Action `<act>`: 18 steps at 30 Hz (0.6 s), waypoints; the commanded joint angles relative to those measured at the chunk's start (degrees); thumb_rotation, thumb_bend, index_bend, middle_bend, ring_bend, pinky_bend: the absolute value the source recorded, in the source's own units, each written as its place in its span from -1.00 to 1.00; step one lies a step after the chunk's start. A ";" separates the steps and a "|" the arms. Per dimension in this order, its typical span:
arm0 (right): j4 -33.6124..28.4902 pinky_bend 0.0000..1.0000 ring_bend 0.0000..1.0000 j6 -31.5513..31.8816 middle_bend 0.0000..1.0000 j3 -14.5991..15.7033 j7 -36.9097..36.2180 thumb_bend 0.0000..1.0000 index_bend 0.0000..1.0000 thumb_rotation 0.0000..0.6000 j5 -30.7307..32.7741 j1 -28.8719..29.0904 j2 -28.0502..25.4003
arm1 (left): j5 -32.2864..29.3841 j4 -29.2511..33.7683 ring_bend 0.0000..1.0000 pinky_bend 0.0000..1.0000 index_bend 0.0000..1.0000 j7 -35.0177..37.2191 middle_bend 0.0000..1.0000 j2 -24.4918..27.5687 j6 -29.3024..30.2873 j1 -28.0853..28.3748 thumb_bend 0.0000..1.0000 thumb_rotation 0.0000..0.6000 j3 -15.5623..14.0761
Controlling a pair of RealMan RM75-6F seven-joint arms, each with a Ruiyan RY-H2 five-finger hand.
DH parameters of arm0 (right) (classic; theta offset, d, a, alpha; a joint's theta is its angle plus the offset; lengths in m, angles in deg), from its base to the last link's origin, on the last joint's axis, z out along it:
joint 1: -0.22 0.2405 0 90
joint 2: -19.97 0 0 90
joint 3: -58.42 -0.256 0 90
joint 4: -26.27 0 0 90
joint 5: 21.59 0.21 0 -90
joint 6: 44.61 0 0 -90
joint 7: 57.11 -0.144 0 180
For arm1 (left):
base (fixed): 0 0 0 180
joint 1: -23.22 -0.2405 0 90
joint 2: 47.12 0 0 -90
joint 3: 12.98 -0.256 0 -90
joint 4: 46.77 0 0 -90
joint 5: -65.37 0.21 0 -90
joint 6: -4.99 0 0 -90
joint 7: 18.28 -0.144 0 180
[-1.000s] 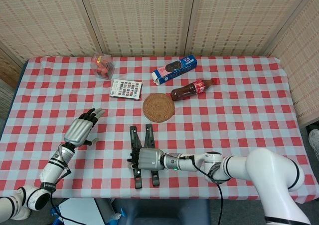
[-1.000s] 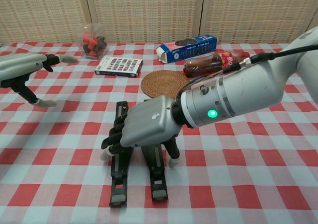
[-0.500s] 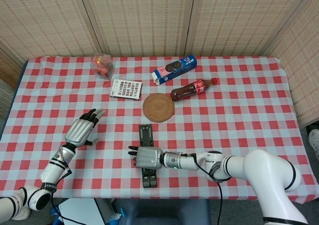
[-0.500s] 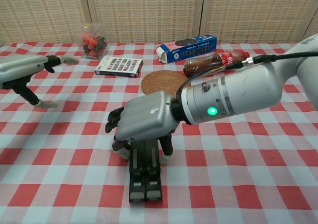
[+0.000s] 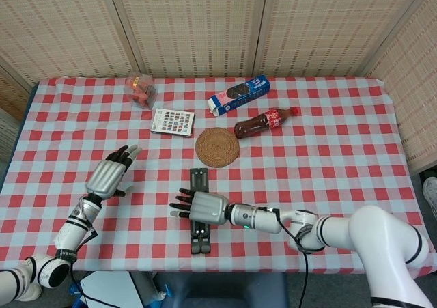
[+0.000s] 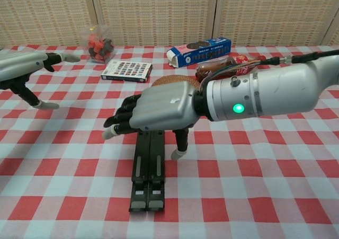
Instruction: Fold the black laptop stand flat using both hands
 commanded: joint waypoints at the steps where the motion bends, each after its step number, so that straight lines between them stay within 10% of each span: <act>1: -6.89 -1.00 -1.00 5.06 -1.00 -3.23 7.84 -0.75 -1.00 1.00 7.38 -6.52 -4.75 | -3.12 3.26 -1.00 -0.66 -1.00 -4.11 -1.00 1.70 1.91 -1.32 -0.55 1.00 0.91; 18: -28.42 -1.00 -1.00 39.41 -0.65 0.31 22.00 -0.62 -0.85 1.00 21.13 -38.57 -21.63 | -3.20 14.80 -1.00 -0.66 -1.00 -10.10 -1.00 10.44 18.07 -13.17 -0.55 1.00 -1.94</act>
